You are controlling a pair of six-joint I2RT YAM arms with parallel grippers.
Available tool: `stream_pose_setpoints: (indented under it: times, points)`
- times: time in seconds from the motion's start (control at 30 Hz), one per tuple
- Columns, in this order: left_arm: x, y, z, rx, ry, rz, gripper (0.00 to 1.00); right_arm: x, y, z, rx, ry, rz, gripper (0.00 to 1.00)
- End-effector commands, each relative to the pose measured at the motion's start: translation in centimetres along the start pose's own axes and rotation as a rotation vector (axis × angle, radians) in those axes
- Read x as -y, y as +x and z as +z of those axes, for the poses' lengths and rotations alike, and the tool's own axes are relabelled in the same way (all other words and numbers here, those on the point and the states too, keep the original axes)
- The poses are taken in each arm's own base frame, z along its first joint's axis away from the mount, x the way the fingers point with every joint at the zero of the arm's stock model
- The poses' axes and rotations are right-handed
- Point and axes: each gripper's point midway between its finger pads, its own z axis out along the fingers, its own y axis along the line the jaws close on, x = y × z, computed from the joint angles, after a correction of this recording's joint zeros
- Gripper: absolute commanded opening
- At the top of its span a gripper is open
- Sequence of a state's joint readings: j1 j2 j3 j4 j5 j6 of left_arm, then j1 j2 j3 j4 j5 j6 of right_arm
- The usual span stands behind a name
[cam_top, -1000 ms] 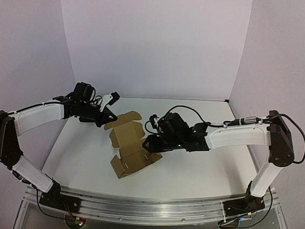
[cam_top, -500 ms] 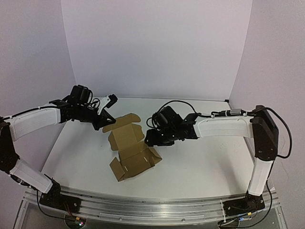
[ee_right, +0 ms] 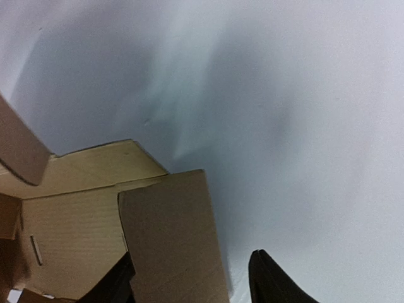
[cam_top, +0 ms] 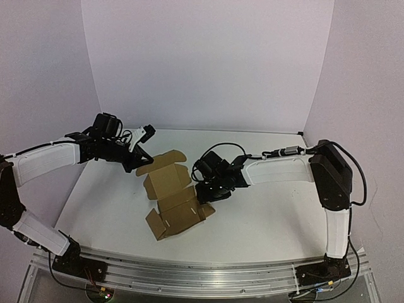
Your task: Fold the paper box
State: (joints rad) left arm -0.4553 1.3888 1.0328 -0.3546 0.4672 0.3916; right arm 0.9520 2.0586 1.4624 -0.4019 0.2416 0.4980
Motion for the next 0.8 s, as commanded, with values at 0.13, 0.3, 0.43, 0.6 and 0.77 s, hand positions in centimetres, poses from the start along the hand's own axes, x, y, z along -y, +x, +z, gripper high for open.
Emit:
stream_pose_setpoints:
  times: [0.13, 0.3, 0.43, 0.6, 0.77]
  points:
    - [0.4, -0.9, -0.6, 0.035, 0.005, 0.035, 0.0, 6.0, -2.3, -1.4, 0.063, 0.175, 0.074, 0.53]
    - [0.4, -1.1, -0.5, 0.041, 0.009, 0.039, 0.0, 6.6, -3.0, -1.6, 0.049, 0.151, 0.074, 0.54]
    - [0.1, -1.0, -0.5, 0.036, -0.009, 0.039, 0.0, 0.7, -7.1, -4.4, 0.08, -0.115, -0.02, 0.57]
    - [0.0, -0.8, -0.2, 0.032, -0.007, 0.017, 0.0, -4.0, -11.5, -9.0, 0.143, -0.339, 0.065, 0.57]
    - [-0.2, -1.0, -0.2, 0.03, -0.015, 0.015, 0.0, -3.3, -12.4, -9.6, 0.157, -0.332, 0.383, 0.44]
